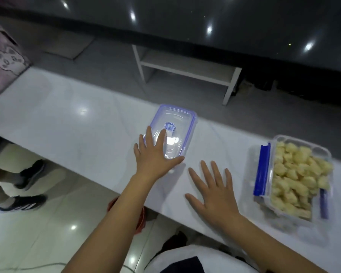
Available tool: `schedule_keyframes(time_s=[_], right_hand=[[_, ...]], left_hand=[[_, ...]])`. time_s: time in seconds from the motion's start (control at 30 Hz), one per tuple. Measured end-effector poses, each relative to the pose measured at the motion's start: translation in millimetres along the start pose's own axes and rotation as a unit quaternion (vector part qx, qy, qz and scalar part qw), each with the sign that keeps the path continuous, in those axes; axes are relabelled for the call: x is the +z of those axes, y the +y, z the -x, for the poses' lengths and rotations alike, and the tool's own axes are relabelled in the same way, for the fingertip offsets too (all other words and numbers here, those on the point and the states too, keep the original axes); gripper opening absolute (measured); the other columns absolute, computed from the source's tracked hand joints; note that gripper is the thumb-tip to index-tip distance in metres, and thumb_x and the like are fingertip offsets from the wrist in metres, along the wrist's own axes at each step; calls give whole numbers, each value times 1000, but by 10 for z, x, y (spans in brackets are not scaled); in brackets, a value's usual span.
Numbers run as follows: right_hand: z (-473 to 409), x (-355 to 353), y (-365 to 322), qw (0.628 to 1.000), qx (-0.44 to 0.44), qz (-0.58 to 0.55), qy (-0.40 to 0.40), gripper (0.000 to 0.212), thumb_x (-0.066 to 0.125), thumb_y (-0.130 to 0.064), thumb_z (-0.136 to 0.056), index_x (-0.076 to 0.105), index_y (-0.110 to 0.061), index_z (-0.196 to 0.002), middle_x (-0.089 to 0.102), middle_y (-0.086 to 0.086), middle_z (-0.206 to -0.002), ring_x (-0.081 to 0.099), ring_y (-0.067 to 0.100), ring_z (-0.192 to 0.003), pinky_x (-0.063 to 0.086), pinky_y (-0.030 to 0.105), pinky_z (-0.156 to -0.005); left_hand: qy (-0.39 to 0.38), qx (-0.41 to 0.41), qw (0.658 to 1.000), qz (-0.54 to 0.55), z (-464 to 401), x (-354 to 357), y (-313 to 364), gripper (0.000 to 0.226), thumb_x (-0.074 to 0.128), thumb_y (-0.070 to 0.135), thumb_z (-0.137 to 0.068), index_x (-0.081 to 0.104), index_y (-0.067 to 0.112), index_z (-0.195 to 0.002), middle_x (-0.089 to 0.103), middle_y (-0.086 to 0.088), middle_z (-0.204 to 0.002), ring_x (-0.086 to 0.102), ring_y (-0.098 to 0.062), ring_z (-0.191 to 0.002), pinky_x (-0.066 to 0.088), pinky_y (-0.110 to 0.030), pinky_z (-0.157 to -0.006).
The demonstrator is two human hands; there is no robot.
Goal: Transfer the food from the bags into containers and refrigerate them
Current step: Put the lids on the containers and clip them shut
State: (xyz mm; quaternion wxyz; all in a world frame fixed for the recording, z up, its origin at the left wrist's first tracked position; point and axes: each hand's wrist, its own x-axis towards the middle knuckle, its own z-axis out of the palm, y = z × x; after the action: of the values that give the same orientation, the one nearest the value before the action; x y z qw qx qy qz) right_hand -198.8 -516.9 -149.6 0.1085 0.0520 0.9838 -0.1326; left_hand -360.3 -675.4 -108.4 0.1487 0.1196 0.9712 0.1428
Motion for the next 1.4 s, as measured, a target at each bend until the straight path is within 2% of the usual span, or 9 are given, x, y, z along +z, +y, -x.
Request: schedule_keyframes(time_s=[0.33,0.47,0.6,0.7,0.87,1.0,1.13,1.23,1.4], right_hand=[[-2,-36,-44,1000,17,-23,-5,70,13,-74,-93,3,-45,-156,-12,-5,-167,-21,20,-152,-6,56,-121],[-53,-395,-140,979,67,-174,-86,74,44,-66,-91,10,-48,-155,-7,-8,-168,-16,15,-153,-6,48,-123],[116,-967,-190,874,135,-465,36,62,68,-49,-89,40,-48,-144,37,-20,-155,35,4,-142,34,32,-114],[358,-1259,-144,763,179,-602,153,57,77,-37,-81,55,-44,-134,58,-15,-135,60,3,-118,50,36,-102],[835,-1367,54,590,234,-719,284,60,73,-6,-81,58,-25,-136,71,6,-120,70,25,-108,61,44,-84],[1264,-1347,171,535,270,-713,364,57,68,2,-83,56,-15,-136,76,12,-108,74,32,-96,62,45,-73],[1731,-1338,354,493,333,-673,440,58,70,-5,-74,62,-16,-130,75,14,-88,73,26,-75,61,38,-60],[2204,-1371,559,500,392,-613,469,55,68,0,-79,61,-17,-131,76,13,-88,71,25,-70,62,35,-60],[2834,-1308,741,564,462,-512,455,48,66,2,-88,66,-27,-127,76,4,-108,75,22,-86,63,43,-75]], left_hand=[[-65,-11,995,-81,-292,-58,77,117,58,86,-66,-8,44,-154,-16,-5,-165,10,-46,-148,19,-57,-116],[-62,5,994,-91,-307,-141,140,118,64,81,-64,-5,46,-153,-10,-6,-163,22,-47,-141,25,-57,-112],[-16,52,996,-70,-132,-330,249,120,68,77,-59,-2,48,-151,-4,-4,-162,24,-44,-140,26,-55,-110],[8,133,991,-20,158,-495,501,121,70,78,-58,-4,52,-150,-7,-1,-163,17,-39,-147,22,-56,-115],[-10,319,946,56,787,-468,1142,124,71,78,-55,-5,54,-150,-9,4,-163,9,-27,-149,18,-52,-118],[-48,394,913,97,1074,-226,1510,119,67,80,-58,2,50,-153,-5,1,-164,10,-26,-149,18,-49,-118],[-189,410,862,233,1166,-49,1813,114,76,69,-60,4,59,-148,3,15,-160,22,-12,-148,30,-41,-118],[-362,331,798,350,1156,39,2090,96,81,28,-81,17,58,-145,51,17,-138,56,4,-118,51,-28,-99],[-575,233,668,411,1367,193,2562,66,62,-8,-90,48,34,-139,75,-12,-108,72,-25,-89,58,-47,-75]])
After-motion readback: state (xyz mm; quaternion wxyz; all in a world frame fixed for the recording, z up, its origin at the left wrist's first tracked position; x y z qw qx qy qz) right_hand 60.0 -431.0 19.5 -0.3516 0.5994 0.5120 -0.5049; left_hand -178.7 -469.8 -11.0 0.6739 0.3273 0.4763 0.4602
